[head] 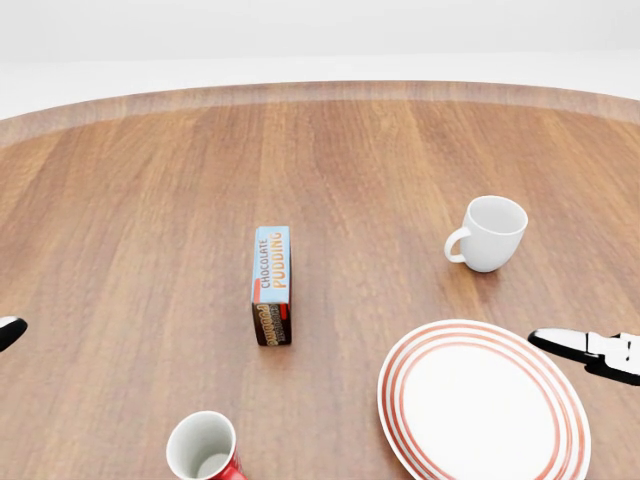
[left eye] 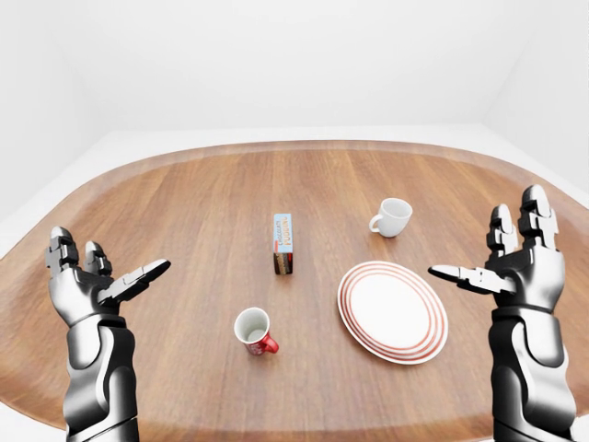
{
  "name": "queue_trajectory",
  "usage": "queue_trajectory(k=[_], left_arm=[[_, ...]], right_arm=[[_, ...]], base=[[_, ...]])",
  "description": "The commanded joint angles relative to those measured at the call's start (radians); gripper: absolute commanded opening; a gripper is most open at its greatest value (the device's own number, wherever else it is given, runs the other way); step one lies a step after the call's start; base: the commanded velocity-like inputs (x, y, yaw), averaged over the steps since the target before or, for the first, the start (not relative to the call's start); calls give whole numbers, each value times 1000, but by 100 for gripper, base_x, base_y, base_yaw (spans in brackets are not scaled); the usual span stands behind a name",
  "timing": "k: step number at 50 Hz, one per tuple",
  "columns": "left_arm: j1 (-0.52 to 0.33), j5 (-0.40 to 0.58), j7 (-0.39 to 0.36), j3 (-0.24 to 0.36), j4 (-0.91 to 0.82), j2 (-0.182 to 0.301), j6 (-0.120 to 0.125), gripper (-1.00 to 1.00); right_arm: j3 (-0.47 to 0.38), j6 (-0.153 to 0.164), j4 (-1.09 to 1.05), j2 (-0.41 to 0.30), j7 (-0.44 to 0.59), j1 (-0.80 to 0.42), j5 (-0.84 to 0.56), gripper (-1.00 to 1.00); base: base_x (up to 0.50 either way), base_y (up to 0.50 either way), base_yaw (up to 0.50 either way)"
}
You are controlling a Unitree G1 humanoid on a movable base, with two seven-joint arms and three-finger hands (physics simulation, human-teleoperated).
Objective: Pick up the red mug and put it on the plate
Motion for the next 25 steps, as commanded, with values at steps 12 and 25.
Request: queue_trajectory(k=[12,25], left_arm=[[-1,7,-3,-5,3,-3,0,100],[0,12,-5,-11,10,-8,0,100]], right_arm=[[397,0,-66,104,128,5,-307,100],[687,0,5,176,120,26,-494,100]], base=[[0,0,0],[0,0,0]])
